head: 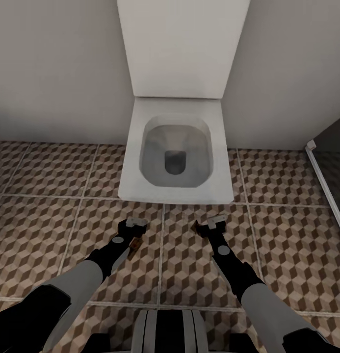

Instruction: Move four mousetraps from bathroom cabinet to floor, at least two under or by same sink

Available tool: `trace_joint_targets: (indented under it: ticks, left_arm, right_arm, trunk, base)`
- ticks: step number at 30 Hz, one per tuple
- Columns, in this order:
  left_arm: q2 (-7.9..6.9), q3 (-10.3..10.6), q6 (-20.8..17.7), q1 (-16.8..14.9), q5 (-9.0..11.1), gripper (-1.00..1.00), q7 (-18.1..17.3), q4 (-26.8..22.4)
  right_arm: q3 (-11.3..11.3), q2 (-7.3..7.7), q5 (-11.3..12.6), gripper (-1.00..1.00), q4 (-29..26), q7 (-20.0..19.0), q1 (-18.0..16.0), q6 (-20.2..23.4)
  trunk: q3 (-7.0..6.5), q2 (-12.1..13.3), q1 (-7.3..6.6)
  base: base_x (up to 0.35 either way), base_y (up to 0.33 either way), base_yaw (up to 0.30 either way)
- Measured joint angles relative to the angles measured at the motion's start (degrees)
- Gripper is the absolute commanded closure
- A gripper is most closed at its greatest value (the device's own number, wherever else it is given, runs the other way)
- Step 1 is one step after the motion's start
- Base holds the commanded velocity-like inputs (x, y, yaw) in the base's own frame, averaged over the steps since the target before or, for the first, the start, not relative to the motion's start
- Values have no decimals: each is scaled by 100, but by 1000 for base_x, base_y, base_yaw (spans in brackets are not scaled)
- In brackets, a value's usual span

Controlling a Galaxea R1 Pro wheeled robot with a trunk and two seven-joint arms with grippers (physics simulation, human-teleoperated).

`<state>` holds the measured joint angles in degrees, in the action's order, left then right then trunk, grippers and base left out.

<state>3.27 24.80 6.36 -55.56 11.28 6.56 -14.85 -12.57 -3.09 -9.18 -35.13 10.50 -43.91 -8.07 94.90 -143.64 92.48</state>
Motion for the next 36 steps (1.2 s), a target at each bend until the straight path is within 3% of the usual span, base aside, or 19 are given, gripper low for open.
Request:
trace_joint_targets:
  ticks: [22,36]
  left_arm:
    - [11,0,0,3,1,-100,-1,20]
    - [121,-6,7,3,2,-100,9,120]
  right_arm:
    - [0,0,0,-100,0,0,0,0]
    - [0,0,0,-100,-11,-5,0,-17]
  trunk:
    - [0,0,3]
    - [0,0,2]
  base:
    - [-307,0,0]
    - [-294,0,0]
